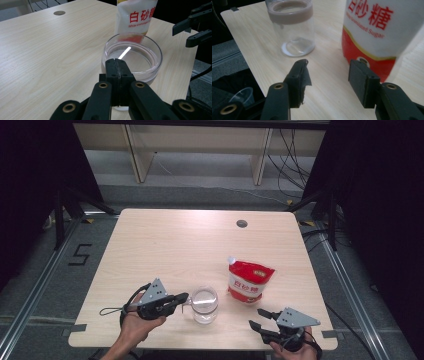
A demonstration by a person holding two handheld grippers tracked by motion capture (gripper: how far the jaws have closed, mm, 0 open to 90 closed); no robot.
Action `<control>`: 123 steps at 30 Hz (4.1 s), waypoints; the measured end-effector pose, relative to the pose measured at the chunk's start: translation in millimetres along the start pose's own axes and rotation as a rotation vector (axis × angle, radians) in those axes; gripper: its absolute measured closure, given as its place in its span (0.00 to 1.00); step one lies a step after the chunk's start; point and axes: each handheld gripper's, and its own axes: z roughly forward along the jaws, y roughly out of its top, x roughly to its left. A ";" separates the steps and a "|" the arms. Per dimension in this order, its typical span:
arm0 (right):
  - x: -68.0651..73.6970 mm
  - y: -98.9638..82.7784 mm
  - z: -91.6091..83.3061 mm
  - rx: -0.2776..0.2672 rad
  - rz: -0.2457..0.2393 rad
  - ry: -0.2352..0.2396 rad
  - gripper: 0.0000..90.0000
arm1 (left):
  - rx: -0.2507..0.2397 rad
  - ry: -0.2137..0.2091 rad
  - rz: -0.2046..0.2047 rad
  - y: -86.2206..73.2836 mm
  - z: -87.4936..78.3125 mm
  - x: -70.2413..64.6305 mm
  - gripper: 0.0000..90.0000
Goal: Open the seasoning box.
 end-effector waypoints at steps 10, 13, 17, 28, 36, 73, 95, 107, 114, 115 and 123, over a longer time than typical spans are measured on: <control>6.5 14.7 21.9 -0.036 -0.054 0.057 0.73 | -0.006 0.000 -0.008 -1.2 -0.1 0.4 0.99; 9.1 19.0 29.3 -0.049 -0.068 0.086 0.78 | -0.011 -0.002 -0.017 -1.6 0.5 -0.4 0.99; 12.2 23.5 33.2 -0.056 -0.081 0.083 0.82 | -0.010 0.002 -0.017 -1.7 0.4 -0.8 0.99; 16.5 31.6 45.9 -0.060 -0.132 0.085 0.90 | -0.013 0.012 -0.001 -2.5 -0.5 -1.3 0.99; 15.4 35.7 49.8 -0.063 -0.156 0.095 0.91 | -0.005 0.003 0.014 -4.5 -0.2 1.4 0.99; 30.9 72.8 74.4 -0.125 -0.224 0.140 1.00 | -0.013 -0.002 -0.049 -14.6 -15.9 8.3 0.52; 49.3 89.4 81.6 -0.163 -0.252 0.168 0.98 | 0.063 0.097 -0.090 -56.0 -17.9 11.4 0.25; 58.7 92.1 90.0 -0.149 -0.279 0.194 0.98 | 0.076 0.081 -0.095 -62.5 -17.6 8.4 0.23; 64.7 92.2 97.1 -0.153 -0.283 0.196 0.98 | 0.063 0.079 -0.091 -61.9 -16.5 11.3 0.22; 65.4 92.2 97.7 -0.146 -0.285 0.199 0.98 | 0.072 0.073 -0.084 -62.0 -16.0 12.3 0.22; 70.2 92.4 104.2 -0.127 -0.289 0.211 0.97 | 0.082 0.069 -0.087 -62.4 -13.4 10.6 0.22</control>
